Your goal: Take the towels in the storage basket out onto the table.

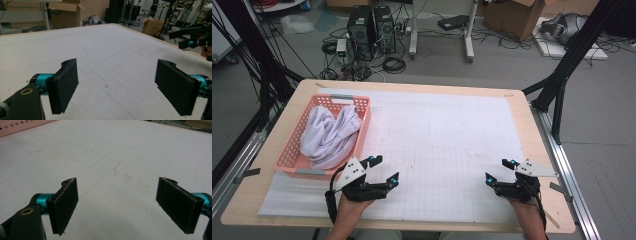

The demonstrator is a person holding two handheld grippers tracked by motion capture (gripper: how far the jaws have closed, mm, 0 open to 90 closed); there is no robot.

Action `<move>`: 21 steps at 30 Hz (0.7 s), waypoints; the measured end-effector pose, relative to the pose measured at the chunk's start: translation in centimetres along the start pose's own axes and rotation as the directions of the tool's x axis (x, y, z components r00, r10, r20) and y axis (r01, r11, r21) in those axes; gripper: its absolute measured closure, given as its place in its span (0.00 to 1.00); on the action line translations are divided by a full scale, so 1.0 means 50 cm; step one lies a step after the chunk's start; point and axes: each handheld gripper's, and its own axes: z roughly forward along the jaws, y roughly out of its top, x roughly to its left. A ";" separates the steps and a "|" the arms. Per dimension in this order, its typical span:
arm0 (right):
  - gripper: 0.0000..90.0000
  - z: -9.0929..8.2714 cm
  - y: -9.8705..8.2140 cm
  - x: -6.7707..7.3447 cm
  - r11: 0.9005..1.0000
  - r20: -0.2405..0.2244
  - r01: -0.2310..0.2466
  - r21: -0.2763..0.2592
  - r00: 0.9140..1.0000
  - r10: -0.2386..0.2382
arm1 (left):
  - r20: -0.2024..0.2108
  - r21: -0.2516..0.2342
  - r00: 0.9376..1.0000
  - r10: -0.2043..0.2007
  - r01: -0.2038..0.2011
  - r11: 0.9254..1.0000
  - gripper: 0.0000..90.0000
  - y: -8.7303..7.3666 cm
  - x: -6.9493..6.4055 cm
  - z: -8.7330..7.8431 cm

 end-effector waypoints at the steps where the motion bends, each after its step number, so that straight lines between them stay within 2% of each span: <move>1: 0.19 0.000 0.000 -0.002 1.000 0.003 0.010 -0.003 1.000 -0.010 | 0.003 0.002 1.000 0.004 -0.004 1.000 0.21 0.004 0.001 -0.002; 9: 0.19 -0.006 0.000 -0.002 1.000 0.002 0.001 -0.011 1.000 -0.001 | 0.001 -0.001 1.000 0.003 -0.003 1.000 0.21 0.026 0.008 -0.016; 13: 0.19 -0.006 0.001 -0.001 1.000 0.004 0.009 -0.013 1.000 -0.009 | 0.015 -0.018 1.000 0.003 -0.003 1.000 0.22 0.055 0.012 -0.029; 16: 0.19 -0.006 0.002 -0.001 1.000 0.003 0.005 -0.014 1.000 -0.005 | 0.020 -0.021 1.000 0.021 -0.020 1.000 0.22 0.078 0.018 -0.039; 19: 0.19 -0.004 0.003 -0.001 1.000 0.006 0.008 -0.015 1.000 -0.008 | 0.029 -0.036 1.000 0.005 -0.004 0.999 0.22 0.099 0.030 -0.053; 21: 0.19 -0.004 0.003 -0.001 1.000 0.006 0.004 -0.013 1.000 -0.004 | 0.018 -0.034 1.000 -0.001 0.001 0.999 0.22 0.112 0.040 -0.063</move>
